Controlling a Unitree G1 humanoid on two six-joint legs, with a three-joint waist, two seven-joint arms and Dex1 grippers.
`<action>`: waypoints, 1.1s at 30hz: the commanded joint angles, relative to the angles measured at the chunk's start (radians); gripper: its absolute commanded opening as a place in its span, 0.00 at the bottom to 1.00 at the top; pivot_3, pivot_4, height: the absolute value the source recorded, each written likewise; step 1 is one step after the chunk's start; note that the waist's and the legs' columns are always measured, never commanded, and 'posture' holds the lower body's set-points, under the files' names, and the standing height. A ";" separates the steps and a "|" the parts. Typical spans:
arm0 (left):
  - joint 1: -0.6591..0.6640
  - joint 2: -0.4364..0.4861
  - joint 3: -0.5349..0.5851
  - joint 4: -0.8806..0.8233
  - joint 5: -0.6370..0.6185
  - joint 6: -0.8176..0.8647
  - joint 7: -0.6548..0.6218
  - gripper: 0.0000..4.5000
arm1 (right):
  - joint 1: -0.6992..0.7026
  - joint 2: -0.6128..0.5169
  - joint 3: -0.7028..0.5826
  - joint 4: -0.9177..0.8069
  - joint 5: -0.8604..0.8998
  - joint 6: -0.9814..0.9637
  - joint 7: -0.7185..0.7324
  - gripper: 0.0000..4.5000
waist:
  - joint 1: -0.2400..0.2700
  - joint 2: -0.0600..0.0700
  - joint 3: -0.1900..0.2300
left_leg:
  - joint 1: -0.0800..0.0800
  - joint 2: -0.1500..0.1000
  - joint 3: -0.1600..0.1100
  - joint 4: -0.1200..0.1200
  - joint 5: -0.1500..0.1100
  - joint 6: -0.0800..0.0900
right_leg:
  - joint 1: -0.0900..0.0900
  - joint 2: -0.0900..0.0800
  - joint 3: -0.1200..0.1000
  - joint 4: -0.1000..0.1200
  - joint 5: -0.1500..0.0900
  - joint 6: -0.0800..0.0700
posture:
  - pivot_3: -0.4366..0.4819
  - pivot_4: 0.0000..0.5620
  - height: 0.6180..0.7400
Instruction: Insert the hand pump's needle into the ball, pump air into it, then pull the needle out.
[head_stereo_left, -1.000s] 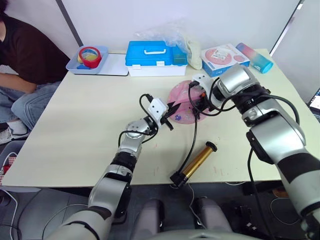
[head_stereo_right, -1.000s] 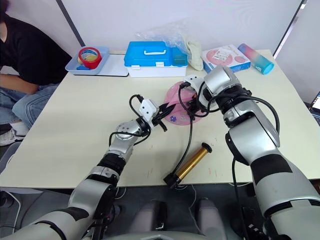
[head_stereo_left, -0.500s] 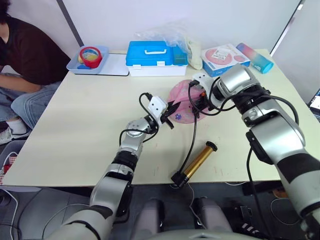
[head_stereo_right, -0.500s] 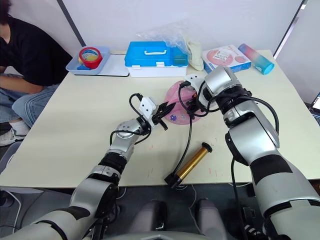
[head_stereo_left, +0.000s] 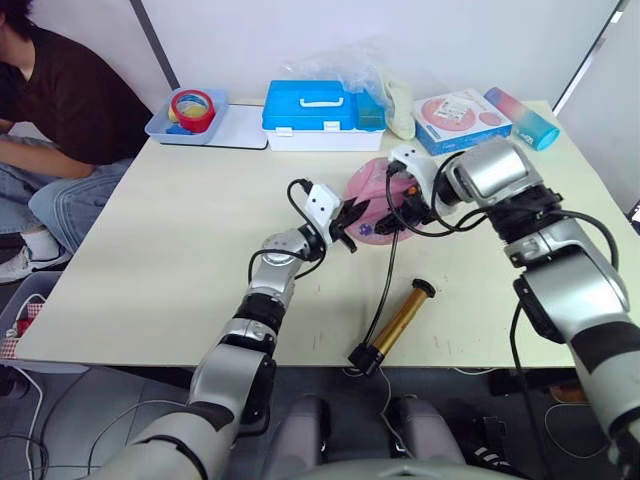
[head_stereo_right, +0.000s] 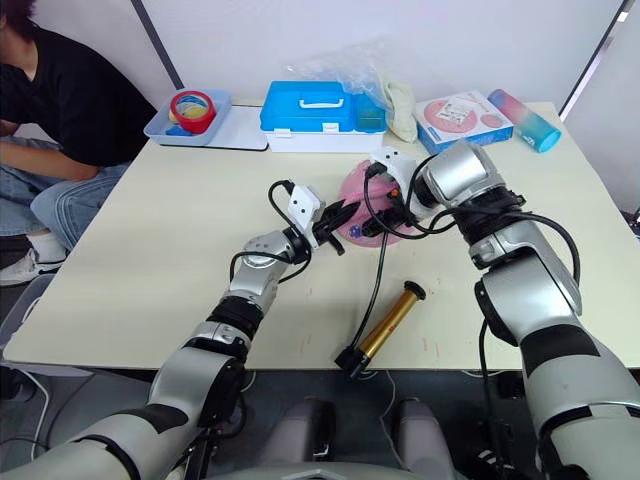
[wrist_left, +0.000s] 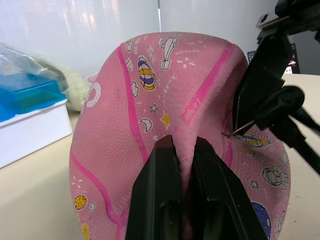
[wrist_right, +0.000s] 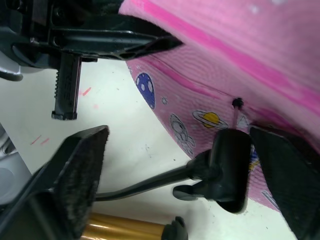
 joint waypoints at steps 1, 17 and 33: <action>0.002 -0.021 -0.031 0.014 0.021 -0.003 -0.031 0.00 | 0.006 -0.048 -0.047 -0.098 0.021 0.018 -0.030 0.99 | 0.000 0.000 0.000 | 0.000 0.000 0.000 0.000 0.000 0.000 | 0.000 0.000 0.000 0.000 0.000 0.000 | 0.48 0.27 1.00; -0.003 -0.027 -0.021 0.043 0.027 -0.008 -0.037 0.00 | 0.201 -0.173 -0.222 -0.451 0.202 0.108 -0.152 0.99 | 0.017 0.000 0.000 | -0.001 0.000 0.000 0.000 0.000 0.000 | 0.000 0.000 0.000 -0.002 0.000 0.000 | 0.48 0.27 1.00; -0.010 -0.020 -0.016 0.065 0.030 -0.013 -0.033 0.00 | 0.510 0.015 -0.584 -0.876 0.309 0.212 -0.517 0.99 | 0.021 0.000 0.000 | 0.000 0.001 -0.001 0.000 0.000 0.000 | 0.001 0.000 -0.001 -0.002 0.000 0.000 | 0.48 0.27 1.00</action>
